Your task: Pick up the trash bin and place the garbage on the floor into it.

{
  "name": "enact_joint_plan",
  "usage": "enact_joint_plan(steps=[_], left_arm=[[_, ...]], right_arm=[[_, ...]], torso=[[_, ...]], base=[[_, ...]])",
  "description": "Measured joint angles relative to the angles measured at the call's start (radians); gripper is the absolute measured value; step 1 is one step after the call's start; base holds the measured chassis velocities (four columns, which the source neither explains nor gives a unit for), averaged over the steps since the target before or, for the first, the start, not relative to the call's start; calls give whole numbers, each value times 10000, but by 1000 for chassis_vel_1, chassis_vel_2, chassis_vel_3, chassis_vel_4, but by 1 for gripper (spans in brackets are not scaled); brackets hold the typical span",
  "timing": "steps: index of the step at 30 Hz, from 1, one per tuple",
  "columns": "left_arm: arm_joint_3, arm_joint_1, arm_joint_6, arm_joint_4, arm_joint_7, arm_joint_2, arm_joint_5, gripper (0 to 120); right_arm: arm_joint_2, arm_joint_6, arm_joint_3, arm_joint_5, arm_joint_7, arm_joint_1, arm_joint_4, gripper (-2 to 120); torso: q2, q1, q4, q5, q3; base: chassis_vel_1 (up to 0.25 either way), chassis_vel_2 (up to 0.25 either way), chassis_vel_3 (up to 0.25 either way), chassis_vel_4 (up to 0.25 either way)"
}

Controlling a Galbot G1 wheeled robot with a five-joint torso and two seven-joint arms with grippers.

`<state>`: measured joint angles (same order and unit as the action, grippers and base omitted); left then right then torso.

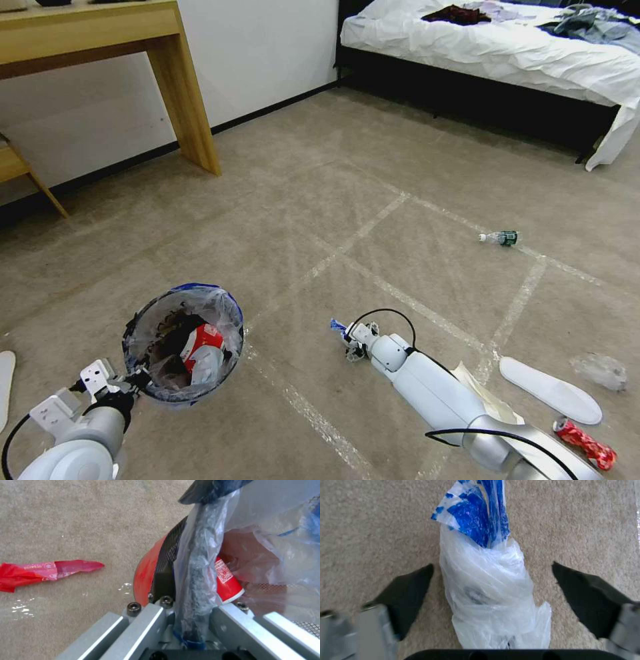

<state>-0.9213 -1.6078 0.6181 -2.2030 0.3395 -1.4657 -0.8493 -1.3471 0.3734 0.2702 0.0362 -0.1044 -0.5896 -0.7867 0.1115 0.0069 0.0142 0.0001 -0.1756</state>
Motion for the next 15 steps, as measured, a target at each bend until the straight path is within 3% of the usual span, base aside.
enact_joint_plan(steps=[2, 6, 8, 9, 15], left_arm=[[-1, -1, -3, 0, -1, 0, 2, 0], [12, -11, -26, 14, -14, -1, 30, 0], [18, -11, -27, 18, -15, 0, 34, 0], [35, 6, -29, 31, -16, -3, 40, 0], [82, 29, -33, 71, -19, -7, 67, 0]], right_arm=[[-11, -24, -9, 6, 16, 0, 26, 86], [-48, -159, -88, 28, 157, -3, 165, 67], [-47, -172, -96, 29, 169, -7, 173, 64], [-25, -200, -101, 30, 187, -40, 173, 56], [73, -263, -104, -5, 249, -120, 28, 38]], torso=[[0, 0, 0, 0, 0], [0, 0, 0, 0, 0], [0, 0, 0, -1, 0], [0, 0, 0, 0, 0], [0, 0, 0, 0, 0]], base=[[0, 0, 0, 0], [0, 0, 0, 0], [0, 0, 0, 0], [0, 0, 0, 0], [0, 0, 0, 0]])
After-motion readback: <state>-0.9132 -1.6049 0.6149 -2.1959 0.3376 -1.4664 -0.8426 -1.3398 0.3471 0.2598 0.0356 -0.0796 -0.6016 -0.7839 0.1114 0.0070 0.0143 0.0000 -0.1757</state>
